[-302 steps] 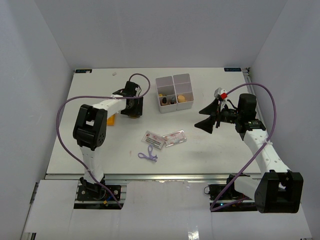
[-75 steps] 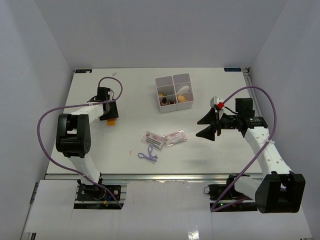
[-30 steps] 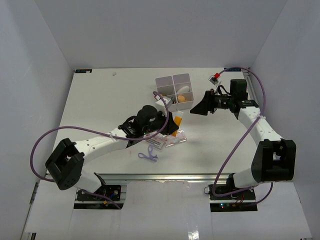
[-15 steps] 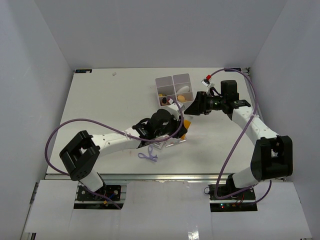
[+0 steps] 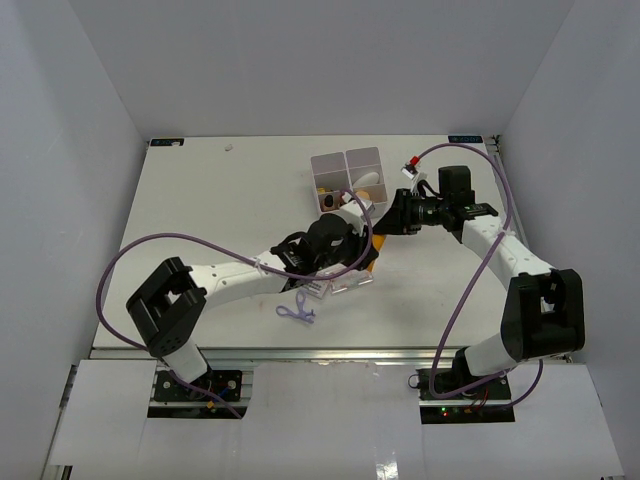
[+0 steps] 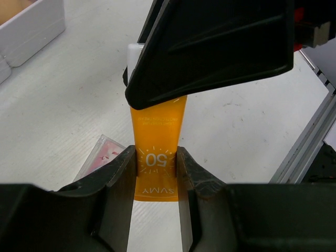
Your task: Organize the makeup
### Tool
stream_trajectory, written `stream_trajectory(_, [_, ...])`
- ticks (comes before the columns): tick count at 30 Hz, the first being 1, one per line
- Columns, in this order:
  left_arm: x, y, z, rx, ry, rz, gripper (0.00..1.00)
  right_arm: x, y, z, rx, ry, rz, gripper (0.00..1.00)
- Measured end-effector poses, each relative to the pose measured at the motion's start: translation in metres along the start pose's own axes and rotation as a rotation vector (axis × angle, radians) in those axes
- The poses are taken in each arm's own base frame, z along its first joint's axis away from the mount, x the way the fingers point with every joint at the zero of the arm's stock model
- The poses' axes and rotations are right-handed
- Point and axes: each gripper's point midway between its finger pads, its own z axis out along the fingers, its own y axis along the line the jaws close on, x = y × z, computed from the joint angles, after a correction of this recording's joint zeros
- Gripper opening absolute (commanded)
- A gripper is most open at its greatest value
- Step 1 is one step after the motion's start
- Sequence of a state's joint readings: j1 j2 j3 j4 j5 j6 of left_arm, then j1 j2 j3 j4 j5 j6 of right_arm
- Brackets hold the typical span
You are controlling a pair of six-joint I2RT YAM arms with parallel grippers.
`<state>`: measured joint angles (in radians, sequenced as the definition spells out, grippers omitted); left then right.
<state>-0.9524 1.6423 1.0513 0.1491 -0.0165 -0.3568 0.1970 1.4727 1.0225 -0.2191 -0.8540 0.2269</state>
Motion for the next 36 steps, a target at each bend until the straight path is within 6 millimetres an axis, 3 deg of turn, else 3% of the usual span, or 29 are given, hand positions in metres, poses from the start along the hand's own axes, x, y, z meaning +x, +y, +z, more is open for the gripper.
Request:
stream_trajectory(5, [-0.002, 0.001, 0.002, -0.009, -0.003, 0.012, 0.71, 0.000, 0.004, 0.000, -0.027, 0.003, -0.020, 0.11])
stream_trajectory(9, [-0.004, 0.001, 0.002, -0.009, -0.006, 0.019, 0.88, 0.002, 0.009, -0.001, -0.062, 0.013, -0.054, 0.09])
stream_trajectory(12, [-0.005, 0.002, 0.001, -0.012, -0.005, 0.030, 0.93, -0.003, 0.013, -0.002, -0.079, 0.019, -0.092, 0.09])
stream_trajectory(17, [-0.009, 0.004, -0.012, -0.030, 0.004, 0.060, 0.98, -0.028, 0.015, -0.004, -0.084, 0.004, -0.195, 0.08])
stream_trajectory(22, [-0.043, 0.004, -0.055, -0.049, -0.046, 0.091, 0.98, -0.060, 0.013, -0.005, -0.069, -0.022, -0.325, 0.08])
stream_trajectory(25, [-0.069, 0.011, -0.094, -0.066, -0.104, 0.100, 0.98, -0.083, 0.009, -0.003, -0.052, -0.042, -0.417, 0.08])
stream_trajectory(28, [-0.090, 0.032, -0.139, -0.113, -0.183, 0.097, 0.98, -0.108, 0.001, 0.003, -0.036, -0.053, -0.503, 0.08])
stream_trajectory(32, [-0.082, 0.073, -0.187, -0.224, -0.236, 0.083, 0.98, -0.140, -0.015, 0.014, -0.006, -0.069, -0.584, 0.08])
stream_trajectory(36, [-0.037, 0.097, -0.199, -0.292, -0.169, 0.082, 0.98, -0.181, -0.033, 0.028, 0.025, -0.105, -0.672, 0.08])
